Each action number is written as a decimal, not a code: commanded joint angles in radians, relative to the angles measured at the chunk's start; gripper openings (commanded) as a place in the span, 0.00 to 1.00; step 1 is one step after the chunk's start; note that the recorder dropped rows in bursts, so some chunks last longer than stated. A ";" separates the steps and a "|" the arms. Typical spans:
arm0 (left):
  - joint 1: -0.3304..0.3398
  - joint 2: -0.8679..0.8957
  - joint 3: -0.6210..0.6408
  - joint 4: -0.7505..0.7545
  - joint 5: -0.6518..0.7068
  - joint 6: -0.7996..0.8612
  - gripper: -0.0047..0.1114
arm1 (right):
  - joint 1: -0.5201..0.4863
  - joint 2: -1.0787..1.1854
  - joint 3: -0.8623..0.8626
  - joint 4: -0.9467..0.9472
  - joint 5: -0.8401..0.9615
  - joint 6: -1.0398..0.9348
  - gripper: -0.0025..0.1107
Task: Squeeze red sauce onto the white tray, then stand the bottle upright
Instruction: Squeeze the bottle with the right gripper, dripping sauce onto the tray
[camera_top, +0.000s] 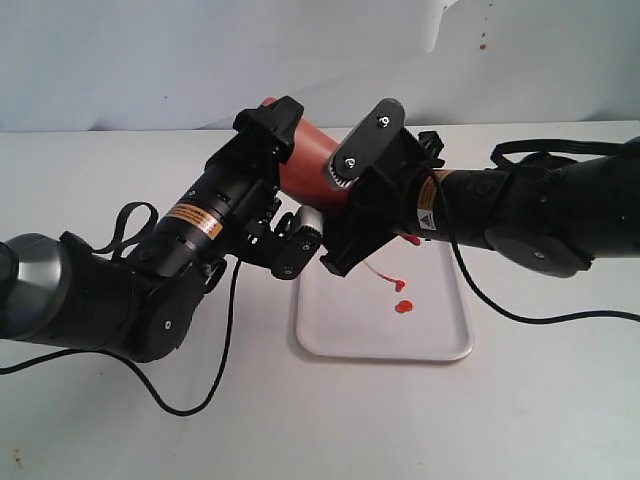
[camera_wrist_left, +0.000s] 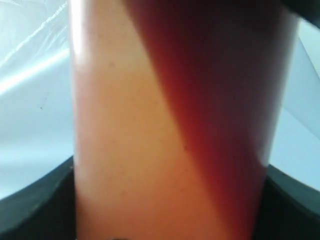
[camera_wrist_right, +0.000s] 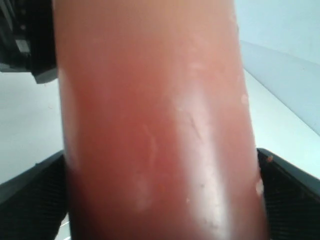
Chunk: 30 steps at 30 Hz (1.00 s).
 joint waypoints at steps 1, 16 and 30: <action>-0.006 -0.015 -0.007 -0.003 -0.043 -0.024 0.04 | -0.004 0.000 -0.007 0.010 -0.045 0.000 0.77; -0.006 -0.015 -0.011 -0.015 -0.012 -0.024 0.04 | -0.004 -0.034 -0.007 0.010 -0.101 0.000 0.77; -0.006 -0.015 -0.011 -0.015 -0.012 -0.024 0.04 | -0.002 -0.054 -0.007 0.010 -0.107 0.000 0.76</action>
